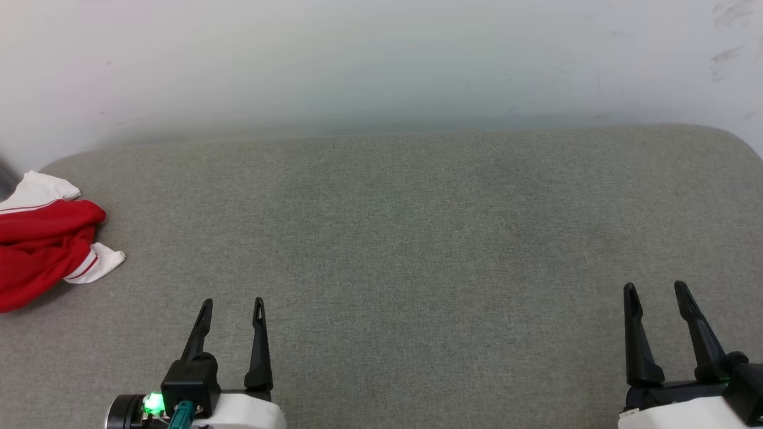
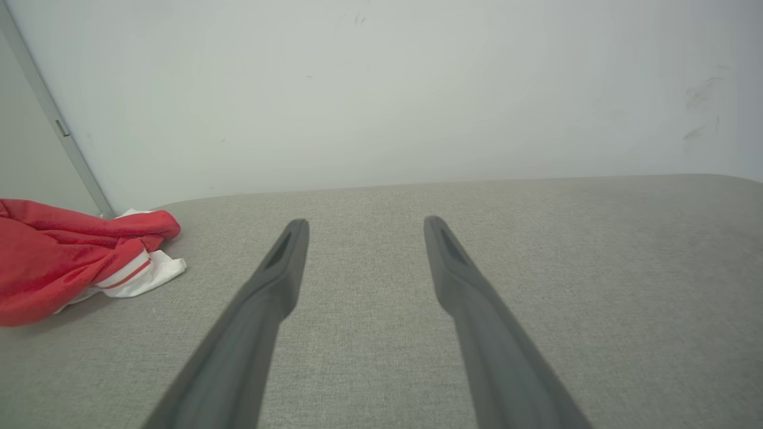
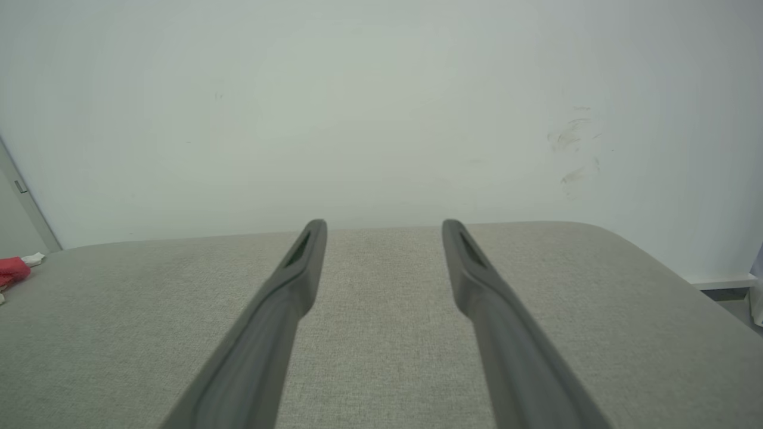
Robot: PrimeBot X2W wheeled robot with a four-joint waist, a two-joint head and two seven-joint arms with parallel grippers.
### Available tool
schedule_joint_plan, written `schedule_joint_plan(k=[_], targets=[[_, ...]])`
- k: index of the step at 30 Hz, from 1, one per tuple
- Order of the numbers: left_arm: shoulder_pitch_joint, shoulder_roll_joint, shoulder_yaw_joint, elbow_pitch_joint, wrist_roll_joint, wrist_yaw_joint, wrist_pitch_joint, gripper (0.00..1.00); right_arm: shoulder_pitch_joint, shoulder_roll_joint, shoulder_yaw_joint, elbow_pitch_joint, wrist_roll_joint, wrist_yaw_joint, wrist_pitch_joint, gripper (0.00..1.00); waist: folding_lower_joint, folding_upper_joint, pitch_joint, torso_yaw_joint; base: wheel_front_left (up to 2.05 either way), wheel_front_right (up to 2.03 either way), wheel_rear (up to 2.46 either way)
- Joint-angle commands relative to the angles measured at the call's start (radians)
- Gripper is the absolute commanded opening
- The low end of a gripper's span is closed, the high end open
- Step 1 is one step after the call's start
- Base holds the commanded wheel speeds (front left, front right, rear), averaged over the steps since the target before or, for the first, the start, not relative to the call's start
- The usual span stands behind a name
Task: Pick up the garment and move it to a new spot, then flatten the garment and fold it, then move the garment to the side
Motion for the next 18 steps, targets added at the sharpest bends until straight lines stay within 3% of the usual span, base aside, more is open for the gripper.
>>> schedule_joint_plan(k=[1, 18], targets=[[0.008, -0.005, 0.005, 0.000, 0.019, -0.005, -0.010, 1.00, 0.014, -0.002, 0.001, -0.006, -0.008, 0.000, -0.008, 1.00, 0.0000, 0.0000, 0.000, 0.000, 0.00, 0.00, 0.00], [0.020, -0.041, 0.064, 0.019, 0.048, -0.059, -0.015, 1.00, 0.023, -0.002, 0.001, 0.019, 0.039, 0.000, -0.014, 1.00, 0.0000, 0.0000, 0.000, 0.001, 0.00, 0.00, 0.00]])
